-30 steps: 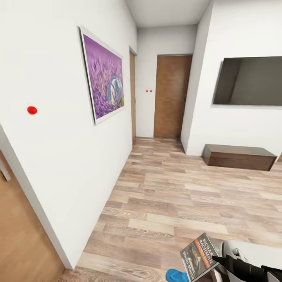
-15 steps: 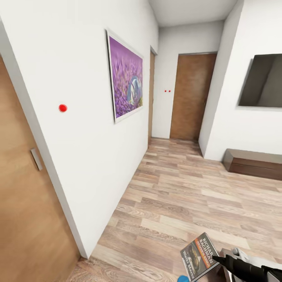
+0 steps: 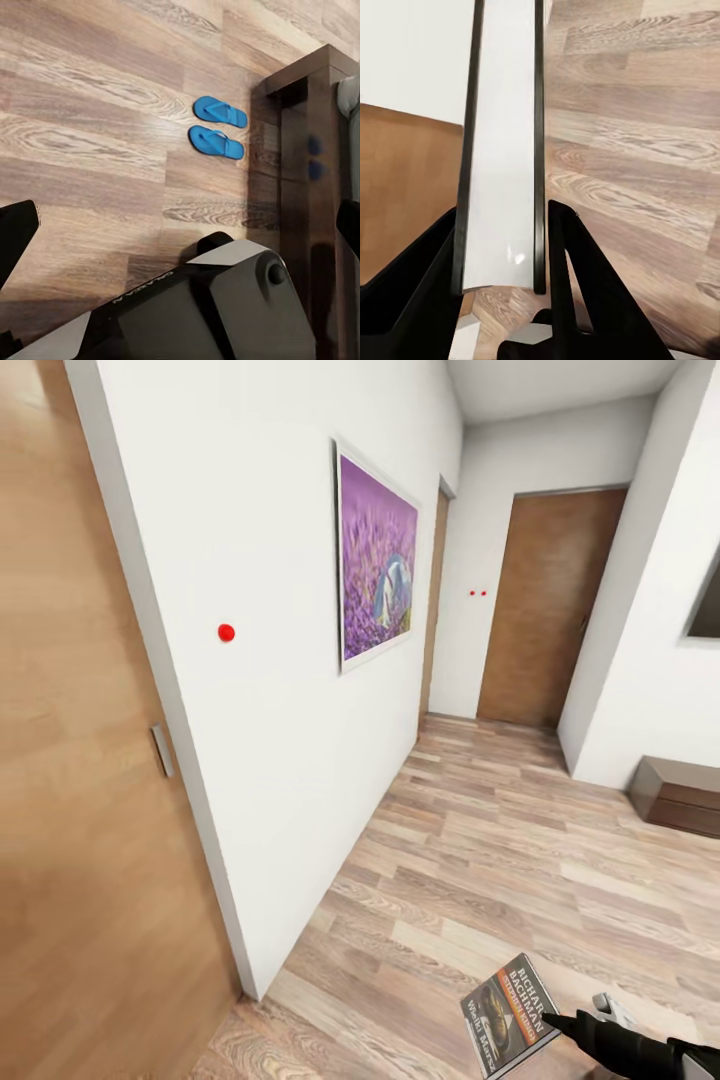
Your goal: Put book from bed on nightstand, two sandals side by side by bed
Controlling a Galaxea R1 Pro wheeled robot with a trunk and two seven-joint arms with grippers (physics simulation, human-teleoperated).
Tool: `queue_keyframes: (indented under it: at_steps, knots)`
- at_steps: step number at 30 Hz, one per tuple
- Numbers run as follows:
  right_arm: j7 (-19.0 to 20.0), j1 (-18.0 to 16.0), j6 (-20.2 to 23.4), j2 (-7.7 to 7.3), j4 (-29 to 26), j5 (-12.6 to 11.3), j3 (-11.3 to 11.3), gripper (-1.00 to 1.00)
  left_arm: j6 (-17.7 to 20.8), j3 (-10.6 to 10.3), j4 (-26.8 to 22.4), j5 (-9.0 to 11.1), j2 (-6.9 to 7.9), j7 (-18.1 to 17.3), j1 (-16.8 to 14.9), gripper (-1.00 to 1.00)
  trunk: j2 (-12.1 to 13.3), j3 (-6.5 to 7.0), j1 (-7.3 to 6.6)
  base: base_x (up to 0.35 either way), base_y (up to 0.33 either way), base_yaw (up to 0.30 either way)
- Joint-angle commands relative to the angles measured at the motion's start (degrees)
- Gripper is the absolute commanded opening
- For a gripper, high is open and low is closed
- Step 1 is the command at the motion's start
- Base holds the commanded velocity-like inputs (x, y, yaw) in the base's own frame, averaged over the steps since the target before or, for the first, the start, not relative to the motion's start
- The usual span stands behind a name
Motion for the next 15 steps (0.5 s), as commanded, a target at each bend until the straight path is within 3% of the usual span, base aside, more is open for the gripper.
queue_keyframes:
  at_steps: [1, 5, 15]
  knots:
    - [0.22, -0.08, 0.44, -0.02, 0.06, -0.67, 0.13, -1.0, -0.37, -0.52, 0.06, 0.32, 0.0, -0.11, -0.07, 1.0, -0.09, -0.1, 0.02, 0.0, 0.0, 0.293]
    - [0.22, -0.08, 0.45, 0.0, 0.07, -0.6, 0.13, -1.0, -0.37, -0.54, 0.06, 0.32, 0.0, -0.11, -0.04, 1.0, -0.09, -0.1, 0.02, 0.033, 0.006, 0.222]
    - [0.22, -0.08, 0.44, 0.05, 0.1, -0.6, 0.13, -1.0, -0.37, -0.53, 0.06, 0.32, 0.0, -0.13, -0.06, 1.0, -0.09, -0.1, 0.02, 0.232, 0.128, 0.024]
